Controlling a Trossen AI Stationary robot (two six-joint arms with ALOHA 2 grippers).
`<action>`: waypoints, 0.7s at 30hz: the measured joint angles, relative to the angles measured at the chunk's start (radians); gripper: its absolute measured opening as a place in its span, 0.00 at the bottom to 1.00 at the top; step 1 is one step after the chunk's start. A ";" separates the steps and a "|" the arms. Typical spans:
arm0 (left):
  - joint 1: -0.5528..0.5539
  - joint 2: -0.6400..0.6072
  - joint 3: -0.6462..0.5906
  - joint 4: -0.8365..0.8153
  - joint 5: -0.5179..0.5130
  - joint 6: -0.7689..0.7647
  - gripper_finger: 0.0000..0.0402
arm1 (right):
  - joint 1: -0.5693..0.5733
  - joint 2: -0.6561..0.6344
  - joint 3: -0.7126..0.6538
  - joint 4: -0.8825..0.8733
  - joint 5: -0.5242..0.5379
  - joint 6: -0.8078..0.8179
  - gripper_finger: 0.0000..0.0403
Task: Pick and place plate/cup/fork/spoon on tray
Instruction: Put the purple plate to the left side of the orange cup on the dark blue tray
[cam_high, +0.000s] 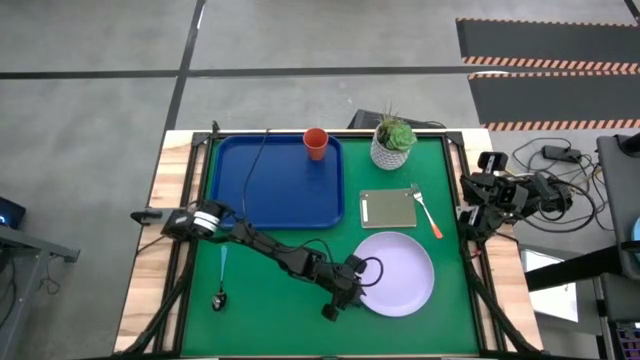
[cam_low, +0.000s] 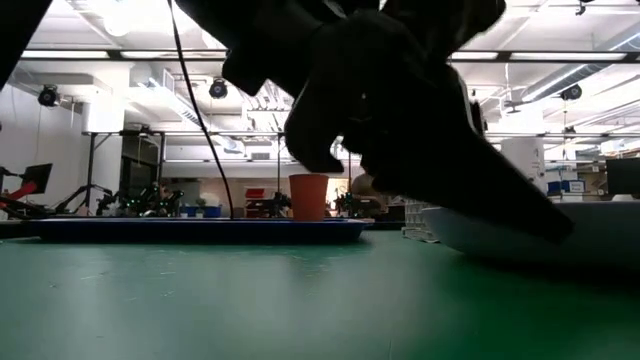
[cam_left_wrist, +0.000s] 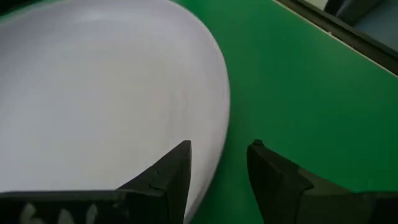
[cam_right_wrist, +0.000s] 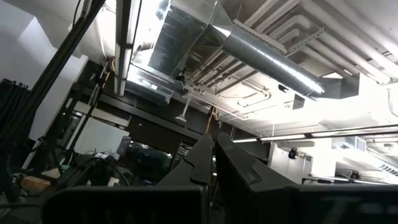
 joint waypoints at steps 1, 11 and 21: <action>0.002 0.004 0.003 -0.002 0.004 -0.002 0.34 | 0.000 0.001 0.000 0.001 0.001 0.000 0.02; 0.013 0.008 0.006 -0.005 -0.010 -0.007 0.34 | 0.000 0.005 0.000 0.001 0.001 -0.001 0.02; 0.015 0.025 0.003 0.005 -0.013 -0.012 0.09 | 0.000 0.006 0.000 0.002 0.000 -0.003 0.02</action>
